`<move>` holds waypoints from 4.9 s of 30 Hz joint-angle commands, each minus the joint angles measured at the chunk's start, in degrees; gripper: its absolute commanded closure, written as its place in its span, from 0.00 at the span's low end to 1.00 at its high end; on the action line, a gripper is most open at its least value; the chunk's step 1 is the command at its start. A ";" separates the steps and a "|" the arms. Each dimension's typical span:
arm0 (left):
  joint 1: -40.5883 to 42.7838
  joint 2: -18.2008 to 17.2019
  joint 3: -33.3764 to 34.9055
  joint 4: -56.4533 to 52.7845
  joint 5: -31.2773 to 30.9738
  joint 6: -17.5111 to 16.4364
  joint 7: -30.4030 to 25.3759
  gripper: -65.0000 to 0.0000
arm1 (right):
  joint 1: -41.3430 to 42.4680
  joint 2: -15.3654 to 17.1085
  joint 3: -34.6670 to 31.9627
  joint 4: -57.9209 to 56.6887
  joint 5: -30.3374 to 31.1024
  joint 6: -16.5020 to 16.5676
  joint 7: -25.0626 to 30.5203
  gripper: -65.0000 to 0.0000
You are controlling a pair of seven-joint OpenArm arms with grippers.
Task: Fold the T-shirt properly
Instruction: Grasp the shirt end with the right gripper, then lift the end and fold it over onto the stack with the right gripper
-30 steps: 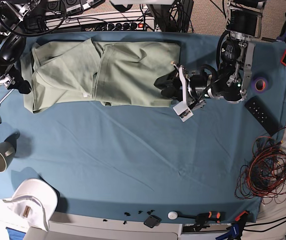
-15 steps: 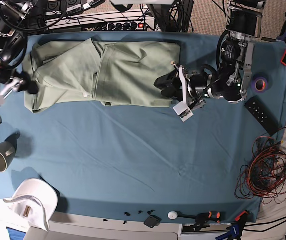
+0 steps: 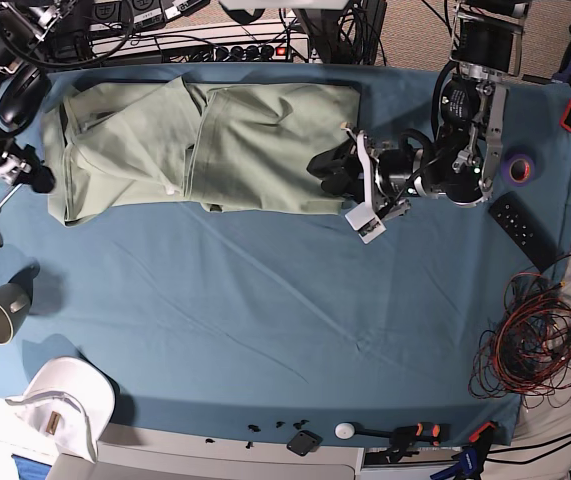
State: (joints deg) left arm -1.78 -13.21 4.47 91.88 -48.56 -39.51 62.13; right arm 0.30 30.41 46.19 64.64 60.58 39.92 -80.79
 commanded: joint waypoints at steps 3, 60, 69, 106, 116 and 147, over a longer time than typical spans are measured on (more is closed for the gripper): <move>-0.87 -0.09 -0.15 1.03 -1.42 -0.49 -1.44 0.61 | 0.46 1.64 0.42 0.92 -0.22 0.08 0.79 0.56; -0.94 0.00 -0.59 1.03 -1.09 -0.49 -1.66 0.61 | -4.15 -10.64 -9.51 14.21 16.87 0.08 0.79 1.00; -0.94 -0.33 -16.74 1.95 -3.08 -0.49 -1.68 0.61 | -15.76 -16.11 -9.51 38.47 12.83 0.08 0.79 1.00; 3.85 -4.44 -22.56 1.95 -5.29 -0.49 -1.68 0.61 | -19.96 -38.53 -40.89 57.51 -23.98 -0.83 13.05 1.00; 3.85 -4.44 -22.56 1.95 -5.29 -0.49 -1.68 0.61 | -15.06 -38.53 -41.66 47.19 -28.85 -4.20 17.84 1.00; 3.85 -4.92 -22.49 1.95 -5.70 -0.49 -1.66 0.46 | -11.87 -38.51 -51.49 44.74 -24.48 0.08 19.91 0.55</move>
State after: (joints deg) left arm 2.87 -17.47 -17.80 92.92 -52.62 -39.53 61.67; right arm -12.10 -7.77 -5.06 108.47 34.65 39.29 -62.28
